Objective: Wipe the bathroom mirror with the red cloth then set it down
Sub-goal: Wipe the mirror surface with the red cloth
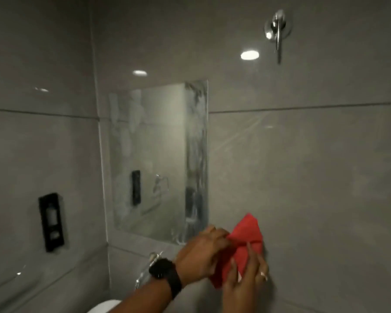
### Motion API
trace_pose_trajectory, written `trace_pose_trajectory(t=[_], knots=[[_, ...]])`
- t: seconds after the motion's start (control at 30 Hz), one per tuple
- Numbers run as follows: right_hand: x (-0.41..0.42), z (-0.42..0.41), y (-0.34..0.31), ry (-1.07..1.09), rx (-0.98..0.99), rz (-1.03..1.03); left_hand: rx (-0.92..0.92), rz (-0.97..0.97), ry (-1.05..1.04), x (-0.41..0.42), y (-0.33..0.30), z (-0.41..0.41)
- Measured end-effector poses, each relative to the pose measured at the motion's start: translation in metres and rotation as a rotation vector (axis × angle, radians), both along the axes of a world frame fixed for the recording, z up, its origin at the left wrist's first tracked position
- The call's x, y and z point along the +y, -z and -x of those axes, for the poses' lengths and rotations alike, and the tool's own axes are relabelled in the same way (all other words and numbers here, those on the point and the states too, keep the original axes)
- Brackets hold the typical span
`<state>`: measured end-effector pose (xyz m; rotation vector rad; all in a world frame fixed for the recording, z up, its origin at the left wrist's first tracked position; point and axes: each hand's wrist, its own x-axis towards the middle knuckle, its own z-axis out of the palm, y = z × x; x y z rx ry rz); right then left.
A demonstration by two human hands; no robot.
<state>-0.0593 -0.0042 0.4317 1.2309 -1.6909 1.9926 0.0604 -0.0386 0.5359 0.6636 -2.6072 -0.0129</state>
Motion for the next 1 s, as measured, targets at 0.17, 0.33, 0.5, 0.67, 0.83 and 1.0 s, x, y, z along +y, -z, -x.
trace_pose_trajectory(t=[0.17, 0.33, 0.5, 0.67, 0.83, 1.0], knots=[[-0.043, -0.007, -0.150, 0.004, 0.187, 0.107, 0.273, 0.189, -0.116, -0.039, -0.110, -0.026], [-0.099, -0.011, -0.242, 0.058, 0.504, -0.014, 0.477, 0.167, -0.163, -0.096, -0.160, -0.040], [-0.159, -0.025, -0.291, 0.133, 0.721, -0.228, 0.550, 0.064, -0.196, -0.170, -0.175, -0.041], [-0.189, -0.044, -0.289, 0.385, 0.907, -0.285, 0.593, 0.184, -0.209, -0.213, -0.162, -0.037], [-0.198, -0.073, -0.274, 0.544, 0.954, -0.468, 0.458, 0.370, -0.367, -0.225, -0.158, -0.054], [-0.208, -0.065, -0.275, 0.494, 0.870, -0.444, 0.405, 0.469, -0.232, -0.245, -0.158, -0.110]])
